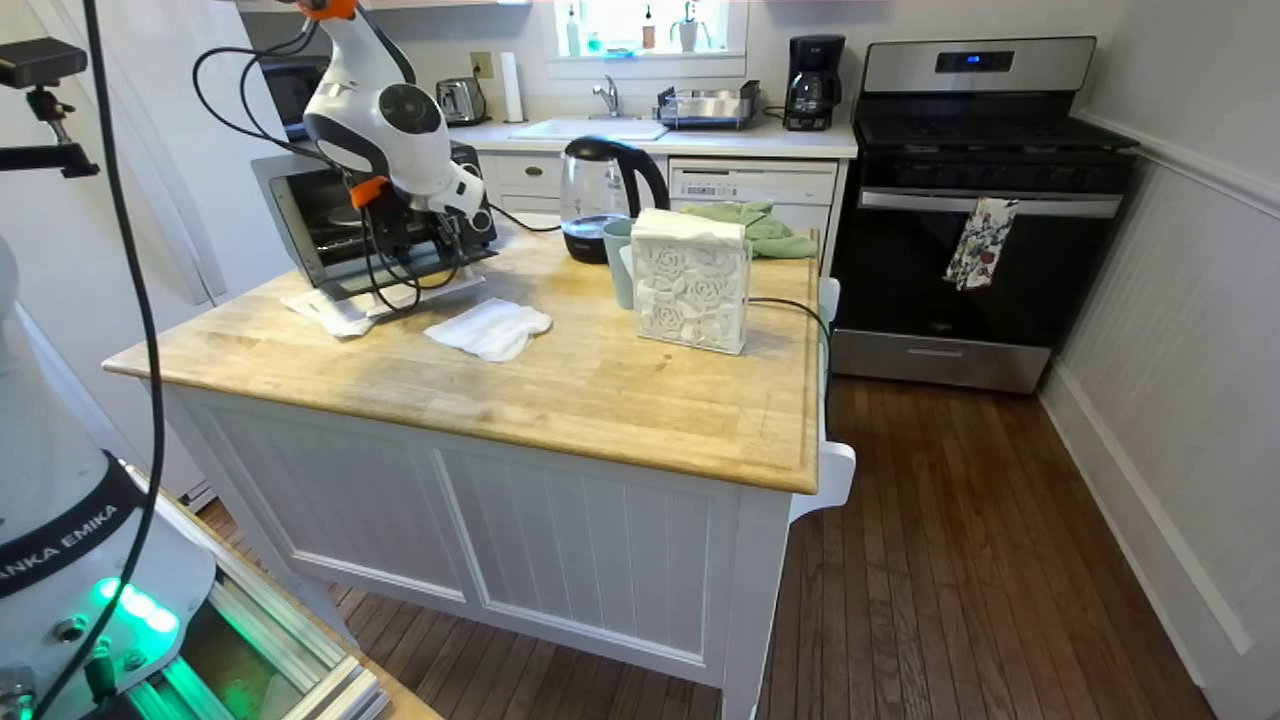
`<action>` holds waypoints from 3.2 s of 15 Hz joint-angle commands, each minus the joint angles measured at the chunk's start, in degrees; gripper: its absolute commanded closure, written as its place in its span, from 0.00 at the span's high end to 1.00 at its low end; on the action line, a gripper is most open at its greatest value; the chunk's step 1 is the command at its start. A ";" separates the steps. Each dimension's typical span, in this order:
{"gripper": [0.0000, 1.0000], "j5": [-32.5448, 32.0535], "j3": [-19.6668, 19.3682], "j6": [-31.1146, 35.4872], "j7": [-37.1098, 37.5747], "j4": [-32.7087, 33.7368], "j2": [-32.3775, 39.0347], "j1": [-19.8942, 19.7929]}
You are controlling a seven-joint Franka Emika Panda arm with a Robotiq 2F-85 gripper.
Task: Take the white plate out of the oven
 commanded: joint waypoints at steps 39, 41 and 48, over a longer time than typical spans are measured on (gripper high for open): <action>0.53 -4.71 1.69 -6.81 1.40 -0.20 -3.97 0.17; 0.49 -4.56 1.80 -6.83 1.53 0.56 -3.33 0.16; 0.40 -4.59 1.97 -7.22 1.90 2.93 -1.29 0.08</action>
